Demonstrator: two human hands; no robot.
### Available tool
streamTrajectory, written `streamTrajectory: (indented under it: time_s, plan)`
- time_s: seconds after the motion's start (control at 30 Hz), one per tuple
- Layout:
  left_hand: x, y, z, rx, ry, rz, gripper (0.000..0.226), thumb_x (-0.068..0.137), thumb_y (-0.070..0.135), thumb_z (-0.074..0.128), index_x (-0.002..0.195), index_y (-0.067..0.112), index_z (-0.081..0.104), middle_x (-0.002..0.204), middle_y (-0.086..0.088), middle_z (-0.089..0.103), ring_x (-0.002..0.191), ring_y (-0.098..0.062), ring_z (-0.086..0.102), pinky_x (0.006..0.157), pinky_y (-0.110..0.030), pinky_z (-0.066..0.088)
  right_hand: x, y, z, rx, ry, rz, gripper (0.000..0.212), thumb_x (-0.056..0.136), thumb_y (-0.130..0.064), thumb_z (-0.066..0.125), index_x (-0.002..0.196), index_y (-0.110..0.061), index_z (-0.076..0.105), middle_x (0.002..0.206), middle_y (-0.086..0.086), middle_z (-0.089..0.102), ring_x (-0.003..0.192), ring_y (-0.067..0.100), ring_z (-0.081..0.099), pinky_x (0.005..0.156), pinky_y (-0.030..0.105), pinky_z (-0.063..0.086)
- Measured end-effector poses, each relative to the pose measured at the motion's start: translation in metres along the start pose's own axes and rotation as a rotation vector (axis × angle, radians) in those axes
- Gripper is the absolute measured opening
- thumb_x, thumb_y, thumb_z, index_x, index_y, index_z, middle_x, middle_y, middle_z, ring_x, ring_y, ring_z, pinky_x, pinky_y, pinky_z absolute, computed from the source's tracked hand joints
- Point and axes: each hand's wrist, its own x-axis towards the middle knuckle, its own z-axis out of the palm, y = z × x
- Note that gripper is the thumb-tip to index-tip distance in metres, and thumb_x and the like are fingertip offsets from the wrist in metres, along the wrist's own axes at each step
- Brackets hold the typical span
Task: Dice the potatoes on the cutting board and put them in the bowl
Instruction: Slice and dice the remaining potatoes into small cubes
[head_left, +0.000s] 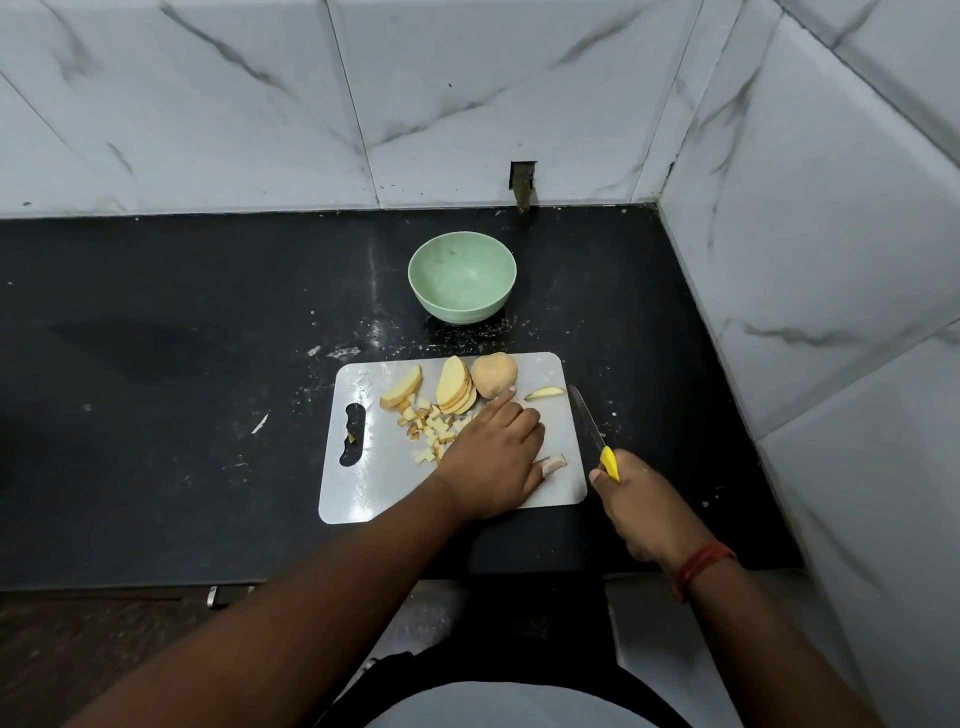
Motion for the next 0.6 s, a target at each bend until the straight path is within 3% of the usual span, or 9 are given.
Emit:
streamTrajectory:
  time_s: [0.13, 0.23, 0.37, 0.6]
  plan:
    - [0.009, 0.0, -0.002, 0.035, -0.023, -0.095, 0.068, 0.107, 0.054, 0.03, 0.144, 0.003, 0.053, 0.147, -0.016, 0.052, 0.137, -0.032, 0.045, 0.127, -0.045, 0.02, 0.0, -0.003, 0.001, -0.01, -0.022, 0.027, 0.022, 0.098, -0.031, 0.046, 0.081, -0.018, 0.043, 0.069, 0.004, 0.045, 0.053, 0.016, 0.037, 0.05, 0.026, 0.027]
    - [0.017, -0.002, 0.0, 0.031, -0.095, -0.144, 0.071, 0.106, 0.055, 0.028, 0.147, 0.001, 0.051, 0.146, -0.013, 0.053, 0.138, -0.029, 0.045, 0.128, -0.042, 0.014, 0.0, -0.009, 0.0, -0.02, -0.024, 0.025, 0.022, 0.099, -0.03, 0.045, 0.079, -0.021, 0.042, 0.069, 0.004, 0.045, 0.052, 0.016, 0.037, 0.049, 0.026, 0.027]
    - [0.013, -0.006, 0.005, -0.055, -0.086, -0.123, 0.064, 0.107, 0.05, 0.03, 0.145, 0.005, 0.053, 0.139, -0.007, 0.055, 0.133, -0.025, 0.046, 0.128, -0.042, 0.017, -0.001, -0.012, -0.003, -0.05, -0.028, 0.023, 0.021, 0.099, -0.031, 0.045, 0.08, -0.022, 0.041, 0.07, 0.003, 0.046, 0.052, 0.015, 0.038, 0.05, 0.025, 0.027]
    - [-0.009, -0.005, 0.016, -0.106, -0.069, -0.134, 0.067, 0.108, 0.052, 0.024, 0.153, 0.006, 0.044, 0.157, -0.011, 0.045, 0.147, -0.028, 0.037, 0.127, -0.047, 0.021, 0.002, -0.025, 0.006, -0.303, -0.028, 0.04, 0.016, 0.101, -0.027, 0.041, 0.098, -0.012, 0.046, 0.083, 0.005, 0.052, 0.065, 0.019, 0.05, 0.058, 0.028, 0.039]
